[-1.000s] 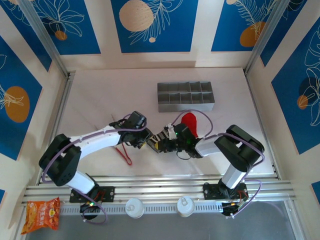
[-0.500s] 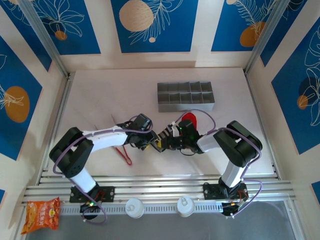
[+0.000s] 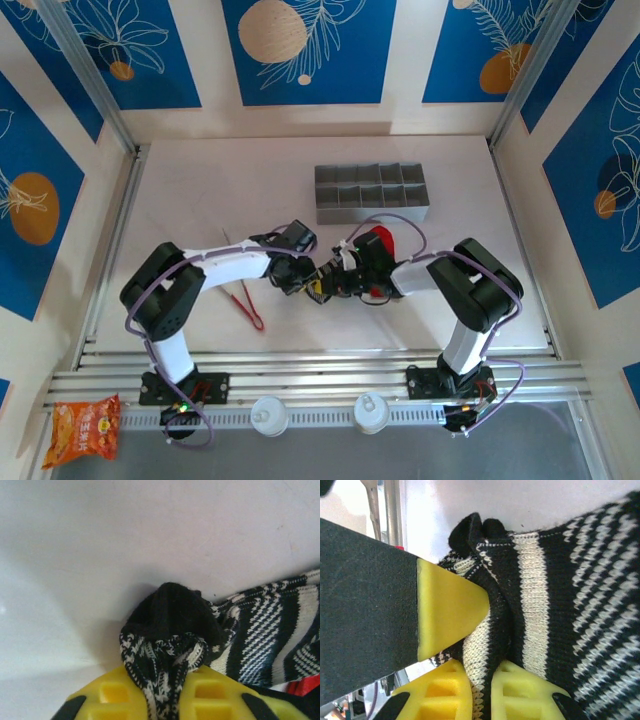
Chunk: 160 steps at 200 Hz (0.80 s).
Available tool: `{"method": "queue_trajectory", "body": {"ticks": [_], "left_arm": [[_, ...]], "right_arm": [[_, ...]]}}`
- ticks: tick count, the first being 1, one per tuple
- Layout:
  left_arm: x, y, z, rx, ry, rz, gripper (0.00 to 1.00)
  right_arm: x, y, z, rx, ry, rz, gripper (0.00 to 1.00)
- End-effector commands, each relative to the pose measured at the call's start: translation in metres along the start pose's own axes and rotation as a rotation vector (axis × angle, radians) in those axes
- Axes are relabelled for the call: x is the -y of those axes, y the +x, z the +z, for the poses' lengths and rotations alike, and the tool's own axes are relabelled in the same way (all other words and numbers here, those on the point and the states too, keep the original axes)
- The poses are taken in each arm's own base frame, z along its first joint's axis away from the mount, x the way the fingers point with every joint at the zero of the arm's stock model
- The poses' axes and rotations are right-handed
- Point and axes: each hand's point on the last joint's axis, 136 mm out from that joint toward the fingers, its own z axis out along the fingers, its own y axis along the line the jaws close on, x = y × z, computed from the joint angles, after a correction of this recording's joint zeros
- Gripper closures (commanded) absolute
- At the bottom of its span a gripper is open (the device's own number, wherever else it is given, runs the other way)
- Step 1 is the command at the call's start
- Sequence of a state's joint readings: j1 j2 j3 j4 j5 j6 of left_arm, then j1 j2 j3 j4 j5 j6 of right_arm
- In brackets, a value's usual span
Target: Roll the socks
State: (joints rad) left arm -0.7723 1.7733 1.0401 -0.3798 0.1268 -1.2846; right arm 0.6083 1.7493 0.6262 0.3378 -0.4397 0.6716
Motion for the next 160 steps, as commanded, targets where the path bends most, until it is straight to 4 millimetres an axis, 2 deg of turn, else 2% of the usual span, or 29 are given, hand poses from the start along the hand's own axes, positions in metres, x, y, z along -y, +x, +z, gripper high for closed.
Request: {"method": "queue_trajectory", "body": {"ticks": [1, 23, 39, 66, 79, 112, 137, 160], "left_arm": [[-0.1, 0.036, 0.013, -0.142, -0.366, -0.073, 1.0], [-0.121, 0.038, -0.002, -0.139, -0.39, -0.185, 1.0], [-0.128, 0.041, -0.011, -0.129, -0.389, -0.243, 1.0], [-0.122, 0.046, -0.011, -0.136, -0.363, -0.307, 1.0], [-0.118, 0.046, -0.01, -0.135, -0.391, -0.311, 1.0], [-0.116, 0.046, -0.009, -0.129, -0.493, -0.32, 1.0], [-0.121, 0.044, -0.012, -0.105, -0.562, -0.333, 1.0], [-0.121, 0.043, -0.011, -0.103, -0.602, -0.34, 1.0]], "right_arm": [[0.083, 0.063, -0.001, -0.224, 0.413, 0.014, 0.96], [0.064, 0.046, 0.014, -0.285, 0.394, -0.17, 0.95], [0.05, 0.035, 0.027, -0.32, 0.358, -0.299, 0.91], [0.022, 0.023, 0.037, -0.322, 0.279, -0.468, 0.67], [0.012, 0.019, 0.031, -0.258, 0.272, -0.539, 0.59], [-0.015, 0.007, -0.002, 0.018, 0.275, -0.708, 0.54], [-0.03, 0.005, -0.034, 0.227, 0.294, -0.792, 0.41], [-0.04, 0.012, -0.047, 0.307, 0.322, -0.896, 0.33]]}}
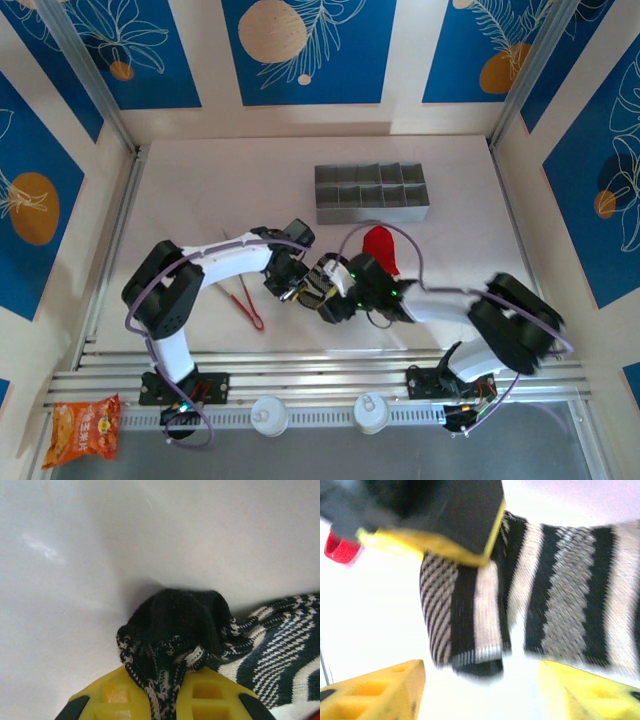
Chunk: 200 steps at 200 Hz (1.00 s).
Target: Roll the socks
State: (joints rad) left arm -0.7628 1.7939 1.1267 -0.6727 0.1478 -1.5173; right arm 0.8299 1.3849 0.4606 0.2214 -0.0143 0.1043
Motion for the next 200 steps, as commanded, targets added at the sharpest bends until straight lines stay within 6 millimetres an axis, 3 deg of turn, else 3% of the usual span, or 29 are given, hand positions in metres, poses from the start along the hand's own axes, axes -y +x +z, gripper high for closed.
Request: {"method": "queue_trajectory", "body": {"ticks": [1, 36, 108, 173, 200], "left_arm": [[-0.087, 0.004, 0.023, 0.005, -0.386, -0.075, 1.0], [-0.083, 0.004, 0.024, 0.004, -0.403, -0.071, 1.0], [-0.079, 0.006, 0.024, -0.012, -0.413, -0.058, 1.0], [-0.075, 0.005, 0.023, -0.015, -0.4, -0.059, 1.0], [-0.074, 0.005, 0.023, -0.018, -0.393, -0.065, 1.0]], "right_arm": [[0.004, -0.031, -0.018, 0.187, 0.131, -0.135, 0.33], [-0.007, -0.025, -0.009, 0.138, 0.193, -0.271, 0.32], [-0.02, -0.047, 0.027, 0.097, 0.28, -0.463, 0.33], [-0.005, -0.01, 0.047, -0.07, 0.366, -0.404, 0.48], [0.002, 0.011, 0.048, -0.139, 0.408, -0.345, 0.61]]}}
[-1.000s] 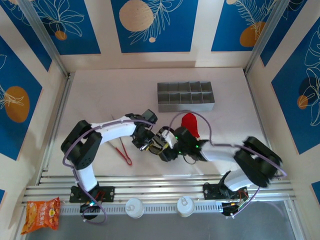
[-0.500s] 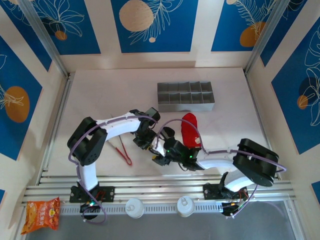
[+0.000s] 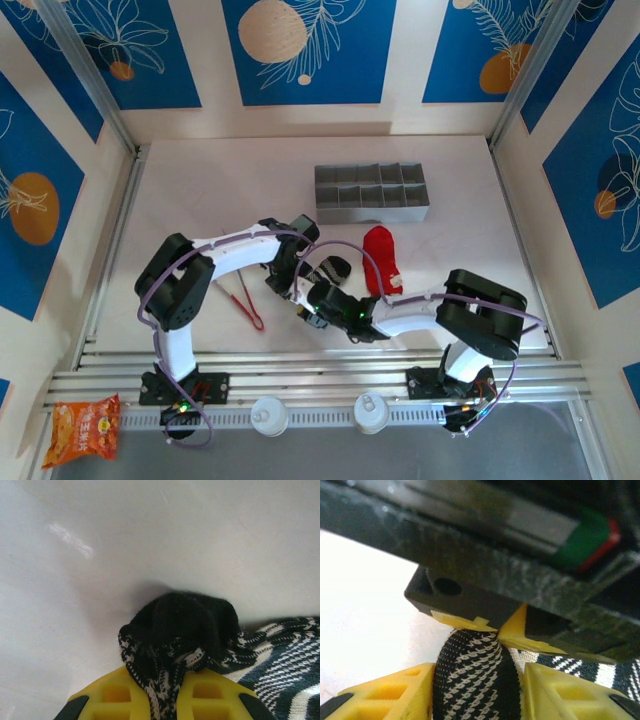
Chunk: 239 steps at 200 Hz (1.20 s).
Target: Roll the socks
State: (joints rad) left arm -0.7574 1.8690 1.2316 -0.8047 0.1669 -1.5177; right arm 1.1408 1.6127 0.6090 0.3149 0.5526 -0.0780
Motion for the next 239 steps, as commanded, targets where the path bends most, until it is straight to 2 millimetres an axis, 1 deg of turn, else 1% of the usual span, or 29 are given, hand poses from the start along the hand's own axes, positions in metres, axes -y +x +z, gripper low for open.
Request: {"method": "queue_trajectory", "body": {"ticks": [1, 19, 35, 43, 68, 90, 108, 120, 144, 165, 187, 218, 239], "left_arm": [[-0.069, 0.001, 0.03, 0.009, -0.294, -0.045, 1.0], [-0.068, 0.001, 0.028, 0.012, -0.288, -0.05, 1.0], [-0.066, 0.001, 0.026, 0.013, -0.277, -0.055, 1.0], [-0.066, 0.001, 0.025, 0.012, -0.275, -0.058, 1.0], [-0.066, 0.001, 0.025, -0.001, -0.265, -0.067, 1.0], [-0.07, -0.002, 0.025, -0.014, -0.266, -0.086, 1.0], [-0.076, -0.011, 0.02, 0.001, -0.279, -0.101, 1.0], [-0.078, -0.014, 0.019, -0.001, -0.278, -0.107, 1.0], [-0.08, -0.018, 0.018, 0.001, -0.287, -0.102, 1.0], [-0.078, -0.015, 0.021, -0.011, -0.282, -0.102, 1.0], [-0.075, -0.015, 0.021, -0.013, -0.27, -0.102, 1.0], [-0.068, -0.015, 0.019, -0.014, -0.251, -0.095, 1.0], [-0.066, -0.015, 0.018, -0.014, -0.24, -0.091, 1.0]], "right_arm": [[-0.001, 0.04, 0.008, -0.168, 0.031, 0.027, 0.61], [-0.003, 0.053, 0.01, -0.224, 0.05, 0.056, 0.61], [-0.001, 0.062, 0.009, -0.262, 0.097, 0.072, 0.54], [-0.002, 0.065, 0.008, -0.27, 0.104, 0.083, 0.53], [-0.002, 0.07, 0.008, -0.269, 0.122, 0.099, 0.53], [0.0, 0.075, 0.012, -0.274, 0.137, 0.087, 0.55], [-0.001, 0.071, 0.013, -0.229, 0.135, 0.095, 0.52], [-0.005, 0.063, 0.013, -0.174, 0.096, 0.108, 0.48], [-0.01, 0.052, 0.013, -0.135, 0.06, 0.088, 0.48], [-0.013, 0.049, 0.015, -0.141, 0.045, 0.065, 0.56], [-0.012, 0.053, 0.019, -0.173, 0.06, 0.073, 0.73], [-0.012, 0.059, 0.018, -0.207, 0.071, 0.122, 0.9], [-0.013, 0.066, 0.016, -0.239, 0.069, 0.162, 0.99]]}}
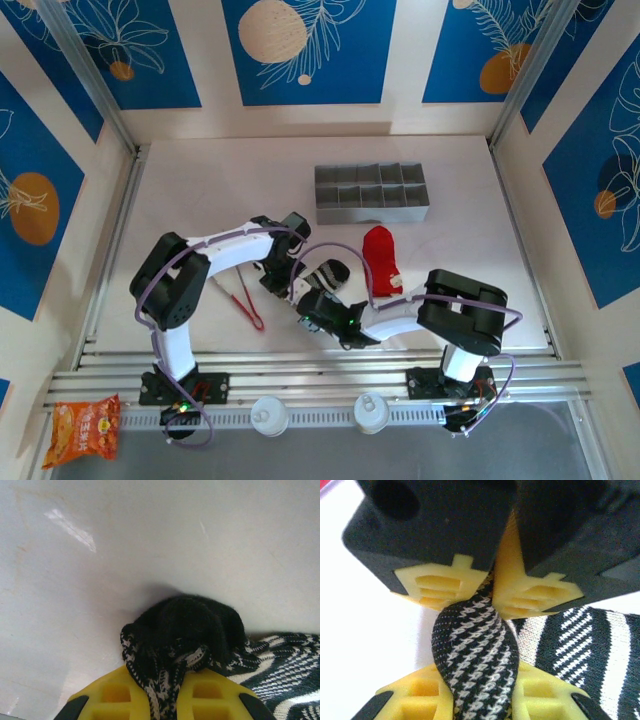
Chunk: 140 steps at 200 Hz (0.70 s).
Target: Roll the socks
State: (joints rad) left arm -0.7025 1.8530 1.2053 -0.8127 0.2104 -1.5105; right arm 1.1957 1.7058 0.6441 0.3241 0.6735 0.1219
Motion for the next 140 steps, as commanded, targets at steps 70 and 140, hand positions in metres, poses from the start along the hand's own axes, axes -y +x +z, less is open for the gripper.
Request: {"method": "queue_trajectory", "body": {"ticks": [70, 140], "left_arm": [[-0.022, -0.015, -0.005, 0.106, -0.036, 0.008, 0.65], [0.009, -0.026, -0.052, 0.216, 0.221, 0.135, 0.29]], "right_arm": [[-0.015, 0.118, -0.005, -0.367, -0.098, 0.269, 1.0], [-0.02, 0.158, -0.005, -0.481, -0.13, 0.467, 1.0]]}}
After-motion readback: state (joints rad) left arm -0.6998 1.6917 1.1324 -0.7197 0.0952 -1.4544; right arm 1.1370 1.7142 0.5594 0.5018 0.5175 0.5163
